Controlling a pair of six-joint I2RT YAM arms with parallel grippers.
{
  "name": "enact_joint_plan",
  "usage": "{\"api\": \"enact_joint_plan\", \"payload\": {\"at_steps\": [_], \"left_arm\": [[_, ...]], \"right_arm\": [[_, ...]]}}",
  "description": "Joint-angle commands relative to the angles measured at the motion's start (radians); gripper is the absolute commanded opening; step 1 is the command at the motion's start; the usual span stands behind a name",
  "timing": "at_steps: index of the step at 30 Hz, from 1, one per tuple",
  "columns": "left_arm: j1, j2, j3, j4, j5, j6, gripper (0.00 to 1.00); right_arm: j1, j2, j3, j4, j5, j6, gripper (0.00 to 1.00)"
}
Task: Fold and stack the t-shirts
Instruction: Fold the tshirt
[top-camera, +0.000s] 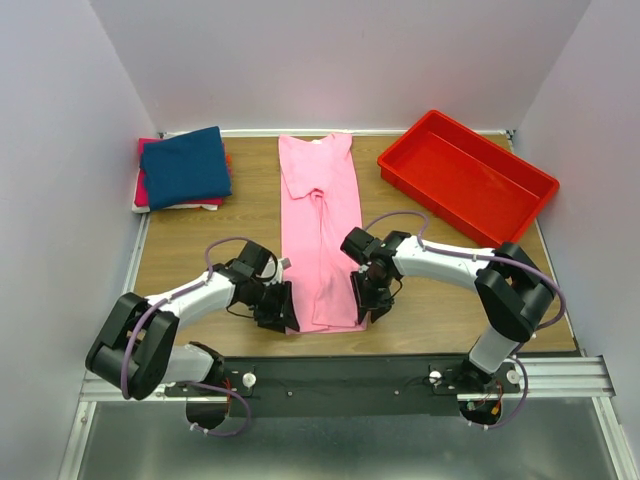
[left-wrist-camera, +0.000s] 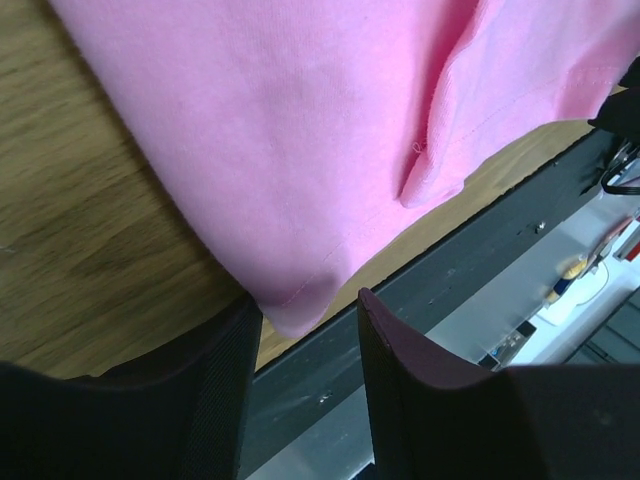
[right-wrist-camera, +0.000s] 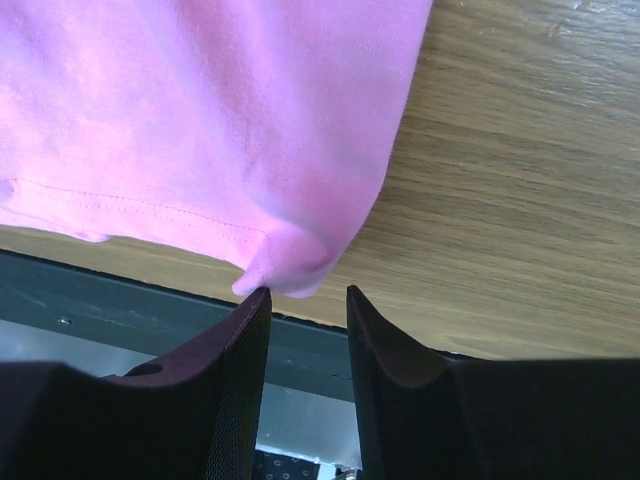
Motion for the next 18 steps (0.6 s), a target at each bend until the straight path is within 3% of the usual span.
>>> {"api": "enact_joint_plan", "payload": {"at_steps": [1, 18], "left_arm": [[-0.028, 0.026, -0.041, -0.004, -0.061, 0.000, 0.51], [-0.057, 0.058, -0.018, -0.013, -0.081, 0.003, 0.50]], "right_arm": [[0.004, -0.037, 0.033, 0.013, -0.024, -0.002, 0.45], [0.004, 0.044, 0.025, 0.004, -0.039, -0.017, 0.49]]}}
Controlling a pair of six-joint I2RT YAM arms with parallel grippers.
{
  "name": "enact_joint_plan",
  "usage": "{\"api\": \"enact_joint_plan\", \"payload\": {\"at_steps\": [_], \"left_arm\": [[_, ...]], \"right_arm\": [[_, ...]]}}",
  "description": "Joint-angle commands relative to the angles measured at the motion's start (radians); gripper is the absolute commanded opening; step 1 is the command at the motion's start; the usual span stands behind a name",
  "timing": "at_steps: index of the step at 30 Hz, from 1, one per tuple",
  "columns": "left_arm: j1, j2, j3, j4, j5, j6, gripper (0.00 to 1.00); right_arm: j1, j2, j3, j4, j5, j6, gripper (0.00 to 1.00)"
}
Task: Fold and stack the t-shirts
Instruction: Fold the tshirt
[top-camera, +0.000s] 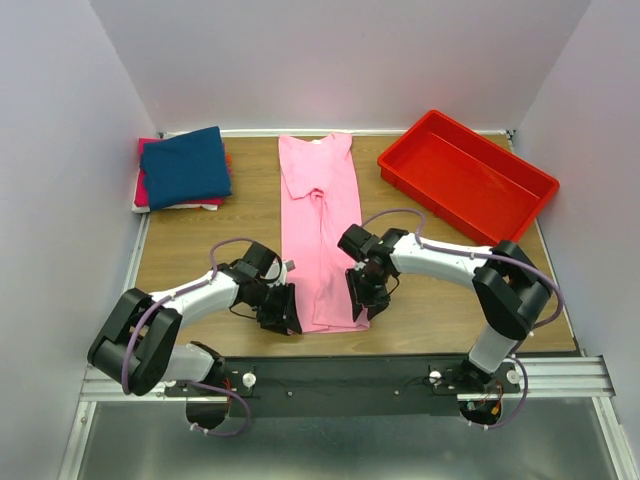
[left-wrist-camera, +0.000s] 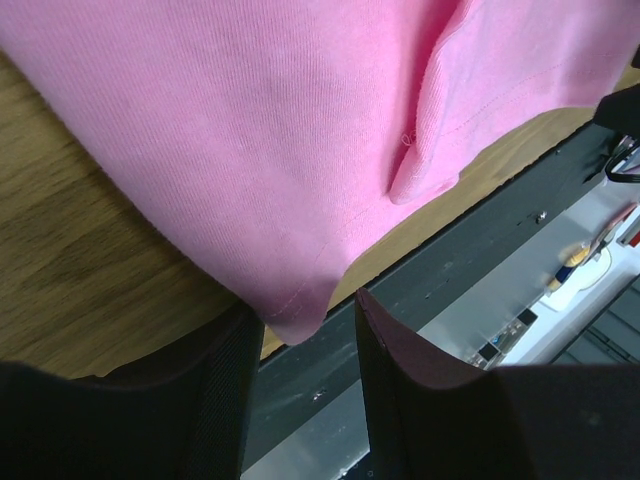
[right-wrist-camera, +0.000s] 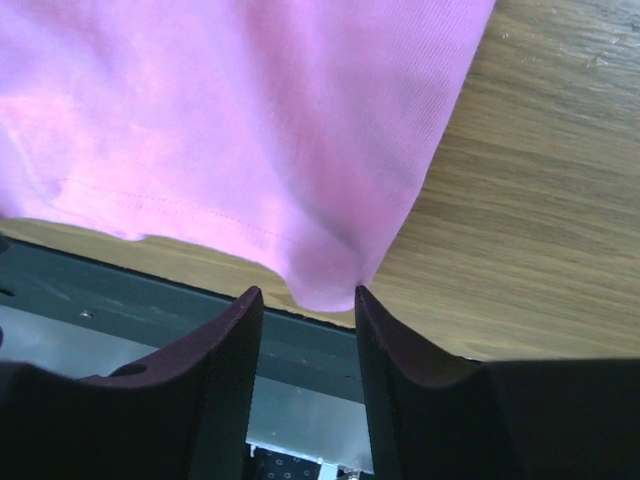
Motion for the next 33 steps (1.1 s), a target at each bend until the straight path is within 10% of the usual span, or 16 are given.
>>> {"api": "enact_joint_plan", "payload": {"at_steps": [1, 17, 23, 33], "left_arm": [[-0.013, 0.034, -0.026, -0.024, -0.090, 0.022, 0.50], [-0.014, 0.044, -0.029, -0.016, -0.092, 0.023, 0.49], [-0.014, 0.034, -0.031, -0.021, -0.093, 0.020, 0.48], [-0.018, 0.051, -0.031, -0.021, -0.107, 0.014, 0.42]], "right_arm": [[0.004, 0.035, -0.018, -0.005, -0.020, -0.003, 0.46], [0.003, 0.081, -0.048, -0.002, 0.033, -0.014, 0.24], [0.004, 0.030, -0.068, -0.008, 0.052, 0.012, 0.01], [0.004, -0.040, -0.113, -0.022, 0.062, 0.053, 0.01]]}}
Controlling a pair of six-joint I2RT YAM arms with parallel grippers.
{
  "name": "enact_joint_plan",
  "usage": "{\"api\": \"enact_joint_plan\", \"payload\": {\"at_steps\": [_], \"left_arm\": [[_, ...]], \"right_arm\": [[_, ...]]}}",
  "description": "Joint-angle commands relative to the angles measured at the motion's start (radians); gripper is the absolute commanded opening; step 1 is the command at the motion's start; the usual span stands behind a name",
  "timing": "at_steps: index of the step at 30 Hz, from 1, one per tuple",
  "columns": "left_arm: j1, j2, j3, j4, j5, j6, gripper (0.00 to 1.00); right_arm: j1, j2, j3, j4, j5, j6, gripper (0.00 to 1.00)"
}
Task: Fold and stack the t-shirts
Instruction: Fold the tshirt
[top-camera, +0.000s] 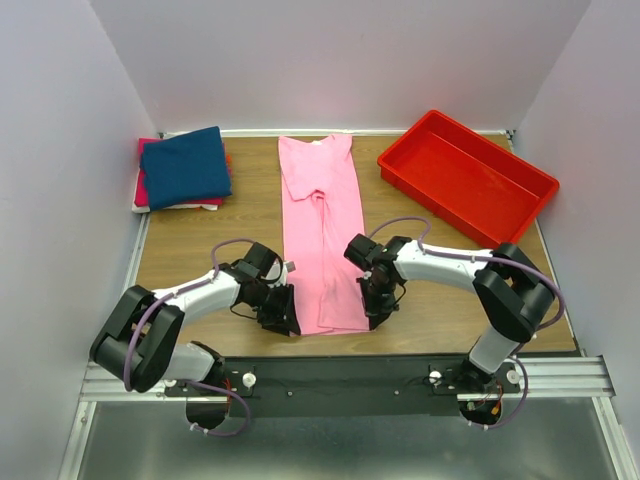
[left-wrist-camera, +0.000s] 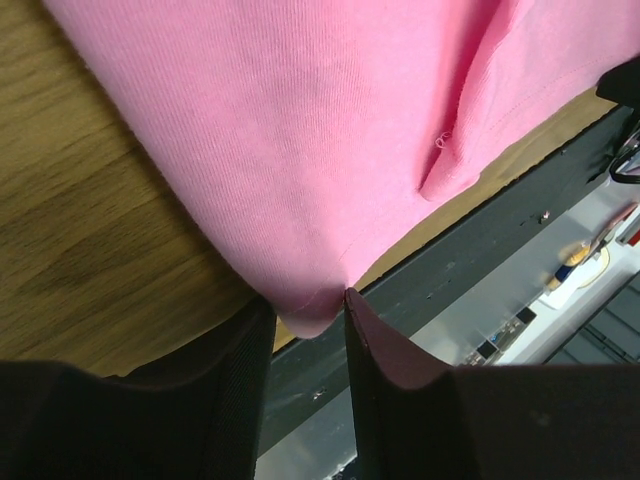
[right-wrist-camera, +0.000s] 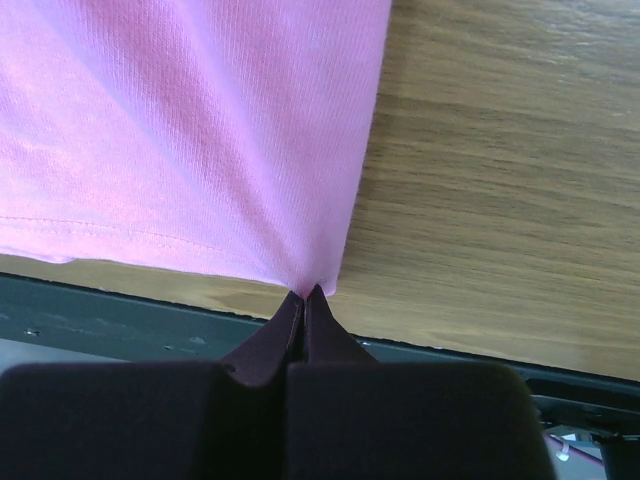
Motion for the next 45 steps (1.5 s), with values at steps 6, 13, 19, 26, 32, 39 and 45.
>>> {"api": "enact_joint_plan", "payload": {"at_steps": [6, 13, 19, 26, 32, 39, 45], "left_arm": [[-0.034, 0.056, -0.030, -0.021, -0.123, 0.010, 0.29], [-0.060, 0.076, -0.030, -0.016, -0.134, 0.001, 0.15], [-0.072, 0.074, -0.029, -0.031, -0.158, -0.011, 0.00], [-0.080, 0.068, -0.029, -0.036, -0.165, -0.017, 0.00], [-0.088, 0.065, -0.030, -0.037, -0.166, -0.019, 0.00], [-0.092, 0.041, -0.027, -0.037, -0.166, -0.016, 0.00], [-0.094, 0.036, -0.026, -0.034, -0.165, -0.013, 0.00]], "right_arm": [[0.003, -0.035, -0.019, -0.026, 0.039, 0.026, 0.01], [0.002, -0.062, -0.054, -0.039, 0.070, 0.053, 0.02], [-0.015, -0.092, -0.080, -0.049, 0.090, 0.070, 0.05], [-0.021, -0.101, -0.100, -0.052, 0.097, 0.070, 0.10], [-0.024, -0.127, -0.117, -0.053, 0.101, 0.083, 0.29], [-0.026, -0.188, -0.109, -0.062, 0.101, 0.098, 0.51], [-0.035, -0.199, -0.042, -0.033, 0.093, 0.055, 0.58]]}}
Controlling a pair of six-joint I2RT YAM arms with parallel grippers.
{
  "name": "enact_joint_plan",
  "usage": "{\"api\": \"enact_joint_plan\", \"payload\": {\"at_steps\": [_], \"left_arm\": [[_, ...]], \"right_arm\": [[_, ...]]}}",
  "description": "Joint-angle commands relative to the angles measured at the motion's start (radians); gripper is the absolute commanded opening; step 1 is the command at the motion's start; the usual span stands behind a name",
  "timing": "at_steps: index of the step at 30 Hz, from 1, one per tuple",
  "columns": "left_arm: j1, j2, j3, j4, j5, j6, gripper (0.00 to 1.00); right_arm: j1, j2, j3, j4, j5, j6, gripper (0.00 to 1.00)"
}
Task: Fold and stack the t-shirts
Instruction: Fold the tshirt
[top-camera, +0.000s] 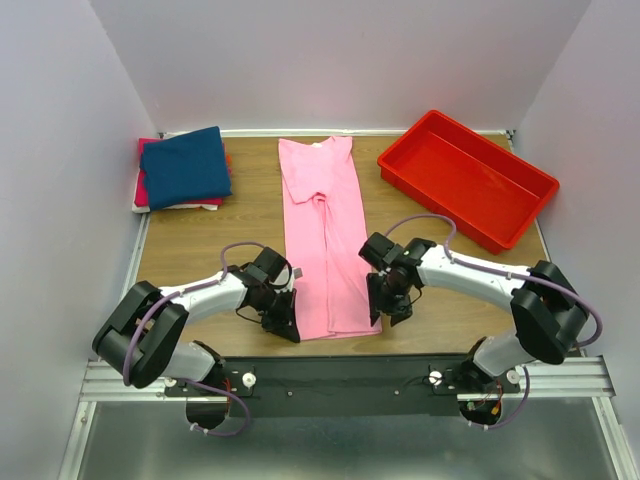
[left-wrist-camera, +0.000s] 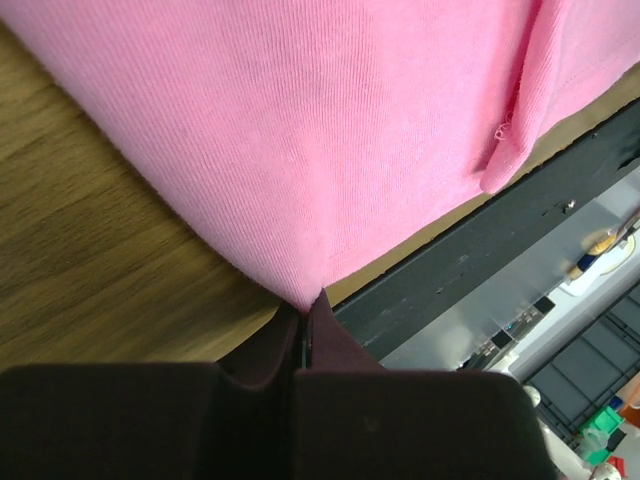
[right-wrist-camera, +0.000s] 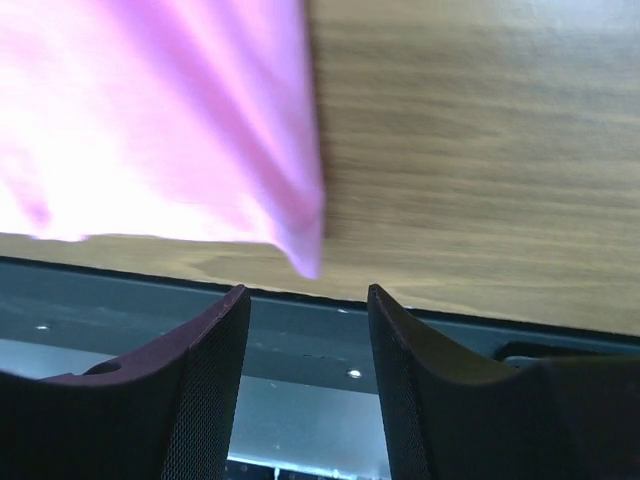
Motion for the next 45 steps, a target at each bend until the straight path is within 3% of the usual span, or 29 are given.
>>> {"api": "enact_joint_plan", "payload": {"at_steps": [1, 11, 17, 24, 28, 34, 40, 45], "left_arm": [[-0.007, 0.009, -0.030, -0.035, -0.133, 0.028, 0.00], [-0.007, 0.004, -0.030, -0.037, -0.130, 0.031, 0.00], [-0.007, -0.008, -0.030, -0.038, -0.138, 0.023, 0.00], [-0.007, -0.027, -0.030, -0.041, -0.151, 0.012, 0.00], [-0.007, -0.042, -0.024, -0.049, -0.156, 0.011, 0.00], [-0.007, -0.070, -0.025, -0.051, -0.162, 0.003, 0.00], [-0.007, -0.060, -0.024, -0.051, -0.161, 0.006, 0.00], [-0.007, -0.059, -0.024, -0.052, -0.159, 0.011, 0.00]], "right_arm": [[-0.013, 0.004, 0.046, 0.020, 0.014, -0.031, 0.58], [-0.016, 0.122, 0.035, 0.077, -0.024, -0.075, 0.44], [-0.016, 0.115, 0.000, 0.079, -0.072, -0.066, 0.30], [-0.015, 0.102, -0.040, 0.080, -0.111, -0.071, 0.20], [-0.015, 0.089, -0.043, 0.080, -0.122, -0.078, 0.01], [-0.016, 0.093, -0.028, 0.079, -0.101, -0.088, 0.01], [-0.015, 0.081, -0.005, 0.079, -0.070, -0.072, 0.11], [-0.016, 0.089, 0.015, 0.080, -0.062, -0.089, 0.00]]}}
